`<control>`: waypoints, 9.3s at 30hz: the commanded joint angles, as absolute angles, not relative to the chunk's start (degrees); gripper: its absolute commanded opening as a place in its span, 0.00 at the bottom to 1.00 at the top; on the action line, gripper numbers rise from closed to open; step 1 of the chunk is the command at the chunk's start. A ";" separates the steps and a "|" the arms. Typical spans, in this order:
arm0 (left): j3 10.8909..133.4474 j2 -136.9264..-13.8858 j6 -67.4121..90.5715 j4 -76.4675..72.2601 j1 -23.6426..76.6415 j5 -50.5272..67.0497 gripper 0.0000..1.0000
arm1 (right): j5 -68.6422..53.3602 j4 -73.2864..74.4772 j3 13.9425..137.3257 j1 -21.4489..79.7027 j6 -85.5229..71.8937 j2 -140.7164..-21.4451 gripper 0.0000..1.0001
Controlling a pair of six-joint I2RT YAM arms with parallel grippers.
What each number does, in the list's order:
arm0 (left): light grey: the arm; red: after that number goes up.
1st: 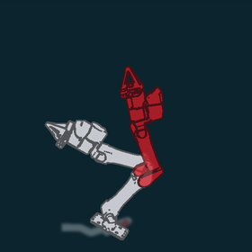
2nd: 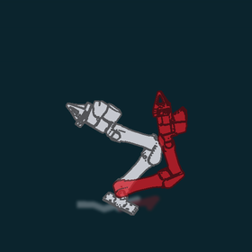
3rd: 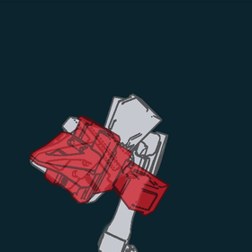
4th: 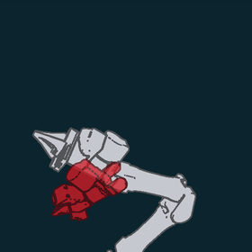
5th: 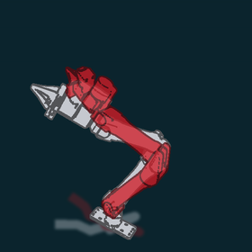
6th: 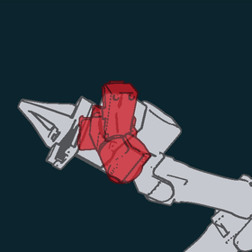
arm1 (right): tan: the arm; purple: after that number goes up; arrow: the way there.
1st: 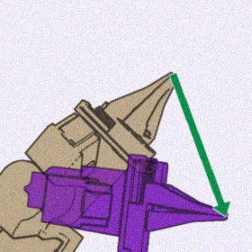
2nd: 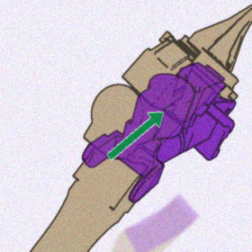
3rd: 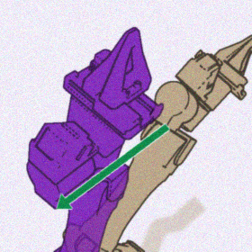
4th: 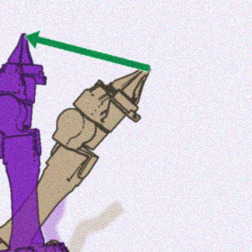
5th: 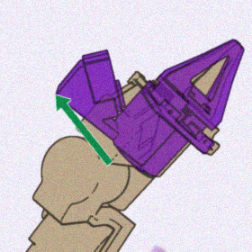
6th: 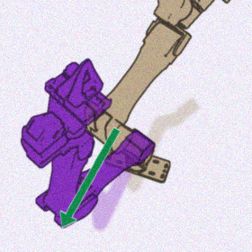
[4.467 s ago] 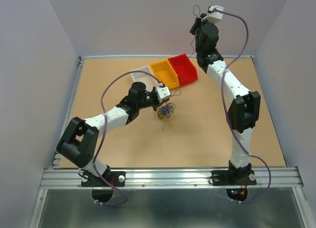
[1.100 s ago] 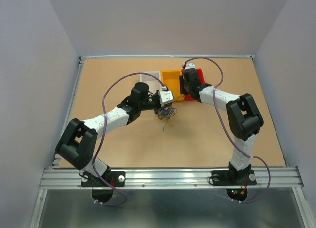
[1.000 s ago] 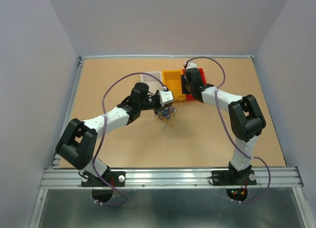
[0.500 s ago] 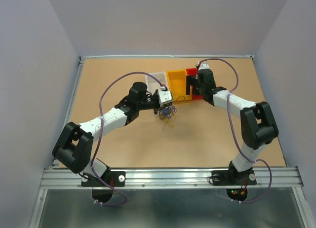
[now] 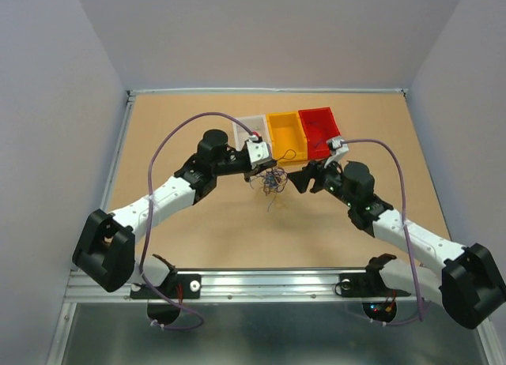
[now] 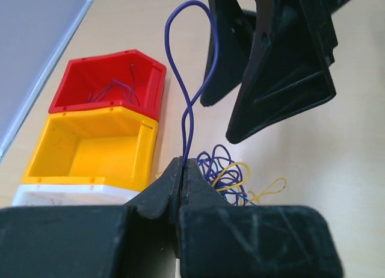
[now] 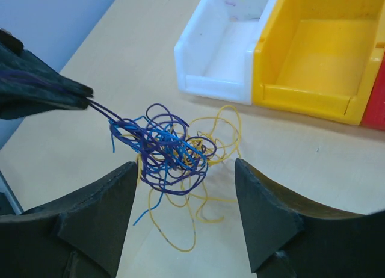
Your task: Untangle the cables
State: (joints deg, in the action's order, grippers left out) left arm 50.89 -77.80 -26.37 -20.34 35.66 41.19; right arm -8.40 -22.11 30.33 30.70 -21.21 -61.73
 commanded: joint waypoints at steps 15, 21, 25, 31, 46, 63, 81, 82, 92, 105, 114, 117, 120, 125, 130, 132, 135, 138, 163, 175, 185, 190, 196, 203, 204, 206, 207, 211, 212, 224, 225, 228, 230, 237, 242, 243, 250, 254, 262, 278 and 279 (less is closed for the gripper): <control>46.14 -65.48 -16.44 -32.52 33.84 33.06 0.00 | -14.06 -47.46 24.78 37.69 -22.96 -68.38 0.87; 45.26 -64.60 -15.03 -34.45 33.31 30.50 0.00 | -11.96 -48.34 26.45 43.06 -18.20 -72.50 0.82; 45.09 -64.25 -14.85 -34.63 33.31 30.32 0.00 | -11.87 -48.34 27.60 43.94 -17.67 -75.05 0.58; 44.30 -63.55 -12.48 -36.56 32.35 24.27 0.00 | -9.58 -48.34 27.51 45.00 -17.58 -74.80 0.27; 40.34 -56.43 6.76 -44.91 20.49 -13.09 0.00 | 21.13 -43.35 18.20 45.00 -19.16 -46.28 0.01; 46.31 -69.76 18.81 -40.78 1.77 -11.25 0.00 | 38.75 -27.43 18.63 45.00 -15.91 -9.95 0.00; 46.15 -76.47 14.94 -46.66 0.44 -3.26 0.00 | 16.46 -13.54 40.49 45.09 -11.51 -34.50 0.00; 45.88 -76.29 14.94 -47.02 0.44 -3.08 0.00 | 15.57 -13.54 42.17 45.00 -11.43 -36.28 0.01; 44.21 -74.44 14.77 -49.22 0.44 -1.41 0.00 | 13.10 -12.30 60.19 45.00 -9.67 -59.58 0.00; 44.56 -74.53 9.94 -49.83 0.53 13.95 0.00 | 11.60 -10.63 80.24 45.00 -8.79 -76.90 0.00; 44.82 -74.27 7.91 -49.83 0.44 21.44 0.01 | 13.54 -10.72 92.10 44.65 -7.03 -85.51 0.01; 44.82 -74.36 7.91 -49.83 0.44 21.97 0.01 | 13.45 -10.72 96.23 44.39 -6.51 -88.06 0.00; 45.00 -74.62 7.82 -49.83 0.44 22.67 0.01 | 12.05 -10.63 100.79 44.30 -6.24 -89.56 0.00; 45.00 -74.62 7.38 -49.83 0.44 24.26 0.02 | 7.92 -10.20 106.86 44.30 -8.79 -90.00 0.00; 44.91 -74.27 7.29 -49.75 0.44 24.35 0.02 | 7.03 -9.32 107.76 44.38 -10.02 -90.52 0.01; 44.83 -74.18 7.30 -49.75 0.44 24.43 0.02 | 7.73 -9.23 106.53 44.30 -9.76 -90.61 0.01; 44.82 -74.27 7.21 -49.75 0.44 24.43 0.02 | 8.70 -9.32 104.33 44.30 -8.44 -91.75 0.00; 45.00 -74.27 7.21 -49.83 0.44 24.43 0.02 | 8.96 -9.32 102.75 44.21 -7.91 -93.42 0.00; 45.09 -74.27 7.29 -49.48 0.44 24.79 0.03 | 11.26 -11.95 86.31 40.17 -12.74 -103.88 0.01; 45.00 -73.92 7.21 -49.31 0.44 24.87 0.03 | 9.23 -0.90 96.31 37.27 -19.85 -121.27 0.01; 45.00 -73.92 7.29 -49.22 0.53 25.22 0.03 | 7.65 21.62 118.30 36.12 -20.92 -141.86 0.01; 45.00 -73.92 7.29 -49.22 0.70 25.22 0.03 | 7.82 21.45 117.16 36.21 -19.87 -139.23 0.02; 44.91 -73.83 7.12 -49.22 0.70 24.96 0.03 | 9.14 20.48 113.30 36.47 -17.23 -130.45 0.26; 45.00 -73.92 7.03 -49.31 0.79 25.05 0.03 | 10.99 20.13 106.90 37.18 -15.82 -121.75 0.69; 45.00 -74.00 7.03 -49.31 0.79 25.05 0.03 | 10.99 20.13 105.48 37.35 -15.73 -120.68 0.72; 45.09 -74.18 7.12 -49.31 0.79 25.13 0.03 | 10.72 20.13 102.15 37.62 -15.73 -117.96 0.80; 45.17 -74.44 7.21 -49.22 0.79 25.22 0.03 | 10.64 19.95 100.13 37.88 -15.82 -116.56 0.82; 45.26 -74.53 7.29 -49.13 0.79 25.58 0.03 | 9.23 17.76 87.49 39.81 -15.99 -107.69 1.00; 45.18 -74.44 7.29 -49.13 0.79 25.49 0.03 | 9.05 17.75 86.15 40.08 -16.17 -106.62 1.00; 45.18 -74.44 7.12 -49.13 0.97 25.40 0.03 | 12.47 11.87 77.16 46.49 -18.54 -110.38 1.00; 45.26 -74.53 7.12 -49.13 0.97 25.40 0.03 | 14.05 11.87 77.52 47.10 -18.37 -111.09 1.00; 45.00 -74.01 6.94 -49.13 1.05 25.49 0.03 | 19.68 12.30 78.40 48.43 -18.46 -114.34 1.00; 45.00 -74.00 6.86 -49.04 1.23 25.40 0.03 | 19.78 13.26 78.84 48.78 -18.98 -115.92 1.00; 45.00 -73.92 6.85 -49.04 1.32 25.49 0.03 | 18.90 14.33 77.25 50.01 -18.63 -115.40 0.26; 44.83 -73.65 6.85 -49.04 1.41 25.49 0.03 | 18.54 13.89 77.43 50.19 -17.32 -110.49 0.00; 44.82 -73.39 6.77 -49.04 1.41 25.49 0.03 | 18.54 13.80 77.43 50.19 -16.88 -109.35 0.01; 44.74 -73.48 6.85 -49.13 1.41 25.31 0.03 | 20.30 13.80 82.08 50.19 -13.36 -103.01 0.01; 44.74 -73.30 6.68 -49.13 1.41 25.40 0.03 | 21.53 13.89 87.43 49.57 -12.75 -102.91 0.00; 44.65 -73.04 6.59 -49.04 1.41 25.14 0.03 | 21.88 17.04 102.53 43.34 -13.36 -113.52 0.01; 44.39 -72.77 6.42 -49.04 1.76 25.14 0.03 | 19.42 23.12 113.64 39.82 -12.83 -134.65 0.13; 44.38 -72.51 6.33 -49.22 1.76 25.05 0.03 | 19.42 23.12 113.38 39.90 -12.66 -133.60 0.18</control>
State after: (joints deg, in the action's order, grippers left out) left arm 44.58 -75.81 7.25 -45.63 1.48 24.62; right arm 20.43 20.75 110.45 39.53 -13.37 -135.24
